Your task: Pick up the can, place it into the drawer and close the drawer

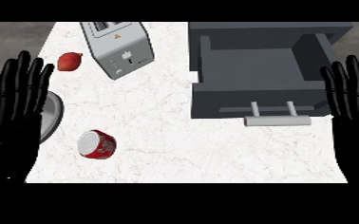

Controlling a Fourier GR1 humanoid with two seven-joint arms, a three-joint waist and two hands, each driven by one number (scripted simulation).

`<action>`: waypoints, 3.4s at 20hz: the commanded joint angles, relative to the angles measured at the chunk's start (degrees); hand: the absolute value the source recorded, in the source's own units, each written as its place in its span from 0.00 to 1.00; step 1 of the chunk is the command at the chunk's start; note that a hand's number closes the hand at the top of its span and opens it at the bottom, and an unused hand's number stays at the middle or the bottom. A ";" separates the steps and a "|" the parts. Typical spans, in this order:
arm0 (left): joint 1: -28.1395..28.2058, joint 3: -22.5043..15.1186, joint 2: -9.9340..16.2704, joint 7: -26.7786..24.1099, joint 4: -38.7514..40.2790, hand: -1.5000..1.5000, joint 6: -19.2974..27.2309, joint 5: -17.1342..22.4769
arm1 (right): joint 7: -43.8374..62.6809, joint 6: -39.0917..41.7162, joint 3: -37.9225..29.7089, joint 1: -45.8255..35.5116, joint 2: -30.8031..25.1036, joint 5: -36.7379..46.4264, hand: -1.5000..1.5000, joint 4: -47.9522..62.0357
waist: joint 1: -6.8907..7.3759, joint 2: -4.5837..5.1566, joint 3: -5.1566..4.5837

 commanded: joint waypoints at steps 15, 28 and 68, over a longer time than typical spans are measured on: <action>12.80 0.54 19.43 7.96 -1.52 0.00 -32.23 30.84 | 12.77 -1.68 -1.38 10.25 0.80 0.12 0.00 -1.58 | 0.70 -0.32 -0.40; 14.72 9.96 18.69 11.32 3.14 0.00 -38.46 38.20 | 6.91 3.96 -6.11 16.03 0.44 -2.92 0.00 -1.60 | 0.73 -0.29 -0.39; -0.40 11.82 10.68 -26.42 49.29 0.00 -44.44 -4.88 | 2.58 11.43 -12.74 16.67 2.76 -3.54 0.00 1.68 | 0.54 -0.25 -0.42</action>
